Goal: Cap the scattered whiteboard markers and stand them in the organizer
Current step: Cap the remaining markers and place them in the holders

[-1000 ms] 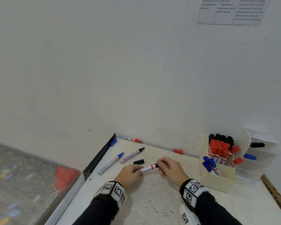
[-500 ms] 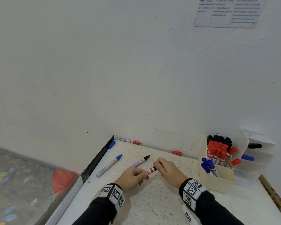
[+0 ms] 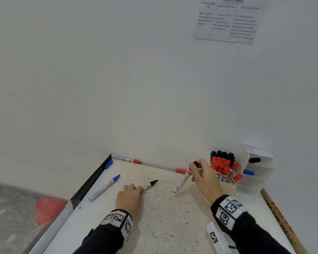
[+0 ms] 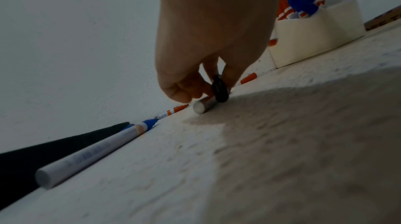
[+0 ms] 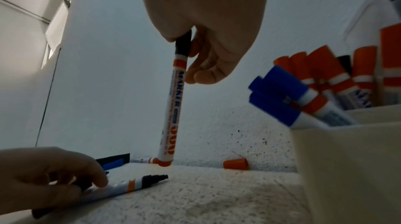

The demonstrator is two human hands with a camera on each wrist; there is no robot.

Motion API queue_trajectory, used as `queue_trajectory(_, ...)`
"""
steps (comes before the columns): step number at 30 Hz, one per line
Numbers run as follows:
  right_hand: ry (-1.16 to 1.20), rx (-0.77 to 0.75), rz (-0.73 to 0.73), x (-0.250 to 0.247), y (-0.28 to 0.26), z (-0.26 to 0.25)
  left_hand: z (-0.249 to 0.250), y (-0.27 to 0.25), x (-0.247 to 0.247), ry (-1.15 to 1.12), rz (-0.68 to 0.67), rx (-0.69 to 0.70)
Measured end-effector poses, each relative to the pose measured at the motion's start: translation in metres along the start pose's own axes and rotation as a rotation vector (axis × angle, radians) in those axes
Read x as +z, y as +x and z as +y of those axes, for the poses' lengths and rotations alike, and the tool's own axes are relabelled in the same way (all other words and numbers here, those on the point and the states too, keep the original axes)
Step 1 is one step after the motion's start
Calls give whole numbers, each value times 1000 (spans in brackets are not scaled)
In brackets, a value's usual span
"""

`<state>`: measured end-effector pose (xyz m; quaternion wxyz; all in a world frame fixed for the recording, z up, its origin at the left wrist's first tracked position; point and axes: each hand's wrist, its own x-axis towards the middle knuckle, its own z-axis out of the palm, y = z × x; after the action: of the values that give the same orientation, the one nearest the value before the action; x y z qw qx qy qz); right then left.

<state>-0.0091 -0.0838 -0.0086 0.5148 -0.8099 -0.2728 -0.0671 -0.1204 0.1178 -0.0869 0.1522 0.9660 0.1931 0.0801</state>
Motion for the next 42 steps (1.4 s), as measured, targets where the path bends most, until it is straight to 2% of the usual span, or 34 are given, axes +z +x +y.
queue_trajectory(4,29,-45,78,-25,-3,2,-4,6,-4,-60,-43,-23)
queue_trajectory(9,-66,-113,246,-61,-5,8,-5,7,-7,30,-102,-64)
queue_trajectory(16,-80,-154,480,-116,-6,5,-3,6,-7,59,-89,-85)
queue_trajectory(21,-204,-119,439,-134,-8,19,6,1,-5,44,-116,-45)
queue_trajectory(25,-223,-125,434,-136,-11,22,5,1,-3,14,-192,-30)
queue_trajectory(28,-191,-141,453,-132,-3,16,1,3,-3,-25,-171,-26)
queue_trajectory(32,-159,-109,394,-118,25,7,0,4,-2,-24,-125,-41)
queue_trajectory(37,-252,-1,306,-101,59,9,0,4,-1,12,-76,-5)
queue_trajectory(42,-296,1,289,-99,83,1,0,3,-2,29,-43,0)
